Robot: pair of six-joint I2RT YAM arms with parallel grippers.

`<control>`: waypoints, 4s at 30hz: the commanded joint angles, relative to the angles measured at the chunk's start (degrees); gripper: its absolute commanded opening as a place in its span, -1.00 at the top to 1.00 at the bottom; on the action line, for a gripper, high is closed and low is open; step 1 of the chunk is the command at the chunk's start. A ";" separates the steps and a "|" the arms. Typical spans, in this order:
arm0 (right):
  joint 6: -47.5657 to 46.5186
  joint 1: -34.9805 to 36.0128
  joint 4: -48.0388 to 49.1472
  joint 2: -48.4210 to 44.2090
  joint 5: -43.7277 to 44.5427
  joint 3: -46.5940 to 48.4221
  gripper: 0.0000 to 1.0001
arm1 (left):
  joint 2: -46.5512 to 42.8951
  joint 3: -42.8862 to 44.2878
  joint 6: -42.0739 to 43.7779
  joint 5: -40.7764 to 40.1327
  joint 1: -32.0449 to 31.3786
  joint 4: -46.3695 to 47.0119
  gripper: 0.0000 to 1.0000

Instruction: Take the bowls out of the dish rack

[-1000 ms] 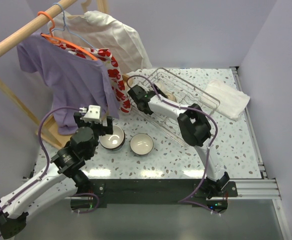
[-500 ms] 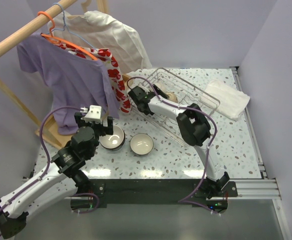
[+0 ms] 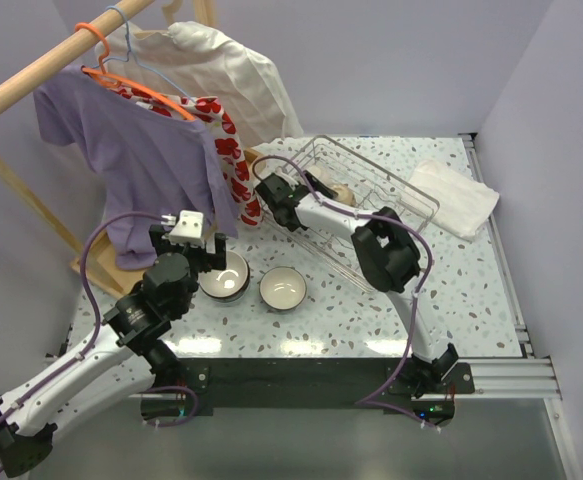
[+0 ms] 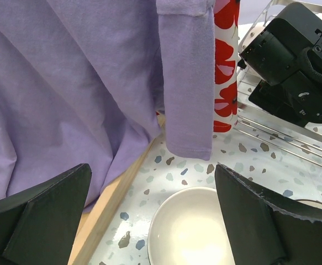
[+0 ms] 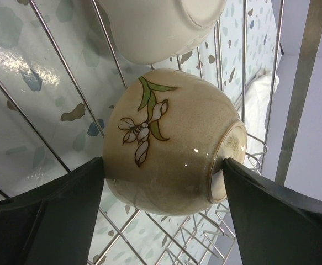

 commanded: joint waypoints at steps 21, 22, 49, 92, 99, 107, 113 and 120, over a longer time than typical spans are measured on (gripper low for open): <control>0.13 -0.02 -2.61 -13.37 -2.52 -0.07 -0.06 | 0.33 1.31 -1.34 0.92 0.41 1.25 -0.98; 0.39 -0.03 -3.05 -13.46 -2.78 0.02 -0.04 | 0.41 1.31 -1.34 1.00 0.32 1.17 -0.98; 19.46 -6.44 -10.00 -27.60 -22.91 2.57 0.37 | 13.15 3.33 -1.95 27.88 0.32 16.45 -1.00; 31.41 -6.97 -1.65 -47.21 -41.36 -12.28 0.35 | 56.66 12.73 -9.33 42.75 -3.46 67.35 -0.72; 32.82 -6.97 -0.16 -48.70 -42.86 -13.60 0.35 | 57.55 12.12 -11.62 43.89 -3.46 68.14 -0.21; 33.96 -6.97 1.69 -50.90 -42.60 -16.41 0.29 | 54.65 10.19 -10.30 45.21 -3.46 68.66 0.52; 34.67 -6.97 2.22 -52.57 -43.65 -18.08 0.11 | 51.92 8.26 -9.42 45.48 -3.54 67.79 1.00; 35.55 -6.97 3.80 -55.91 -44.27 -20.89 -0.48 | 46.83 7.81 -6.09 46.44 -3.63 61.03 1.00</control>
